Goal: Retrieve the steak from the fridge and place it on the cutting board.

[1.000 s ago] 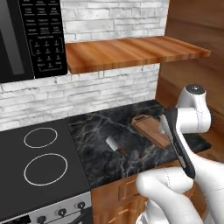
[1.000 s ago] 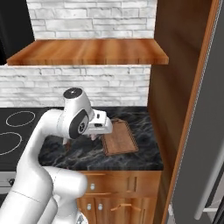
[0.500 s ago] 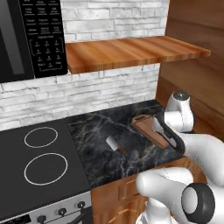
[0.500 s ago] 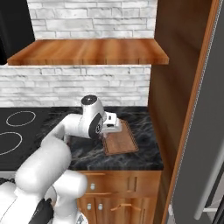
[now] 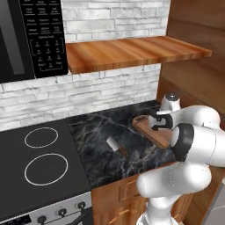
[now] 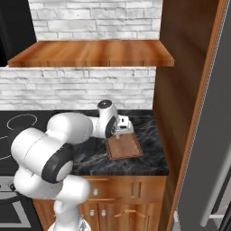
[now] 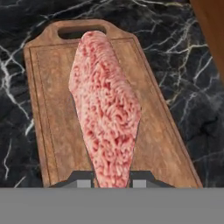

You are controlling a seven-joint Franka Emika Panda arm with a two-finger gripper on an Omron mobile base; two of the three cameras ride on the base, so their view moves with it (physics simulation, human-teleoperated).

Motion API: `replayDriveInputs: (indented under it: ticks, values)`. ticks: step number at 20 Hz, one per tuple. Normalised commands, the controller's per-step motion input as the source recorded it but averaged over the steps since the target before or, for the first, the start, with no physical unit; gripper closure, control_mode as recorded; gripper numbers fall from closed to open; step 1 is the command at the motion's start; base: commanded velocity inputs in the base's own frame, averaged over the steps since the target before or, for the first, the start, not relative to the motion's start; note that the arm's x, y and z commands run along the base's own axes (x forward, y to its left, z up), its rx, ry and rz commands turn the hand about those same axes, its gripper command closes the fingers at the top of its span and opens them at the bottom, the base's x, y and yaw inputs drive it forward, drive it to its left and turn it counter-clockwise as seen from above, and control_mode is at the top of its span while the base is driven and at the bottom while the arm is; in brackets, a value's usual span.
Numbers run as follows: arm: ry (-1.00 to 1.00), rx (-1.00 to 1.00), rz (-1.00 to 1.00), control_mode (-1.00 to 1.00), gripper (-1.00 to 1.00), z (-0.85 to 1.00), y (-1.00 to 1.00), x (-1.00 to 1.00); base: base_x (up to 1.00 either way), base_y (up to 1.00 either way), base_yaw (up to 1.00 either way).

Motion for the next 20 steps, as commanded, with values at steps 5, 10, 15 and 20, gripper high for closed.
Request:
replayDriveInputs:
  ticks: [5, 10, 15, 20]
  values:
    - [0.01, 0.00, 0.00, -1.00, 1.00, -0.46, -0.13, 0.50, 0.00, 0.00, 0.00]
    - [0.00, 0.00, 0.00, -1.00, 1.00, -0.46, -0.02, 0.08, 0.00, 0.00, 0.00]
    - [0.00, 0.00, 0.00, -1.00, 1.00, -0.35, 0.00, 0.00, 0.00, 0.00, 0.00]
    - [0.00, 0.00, 0.00, -1.00, -1.00, -0.19, 0.00, 0.00, 0.00, 0.00, 0.00]
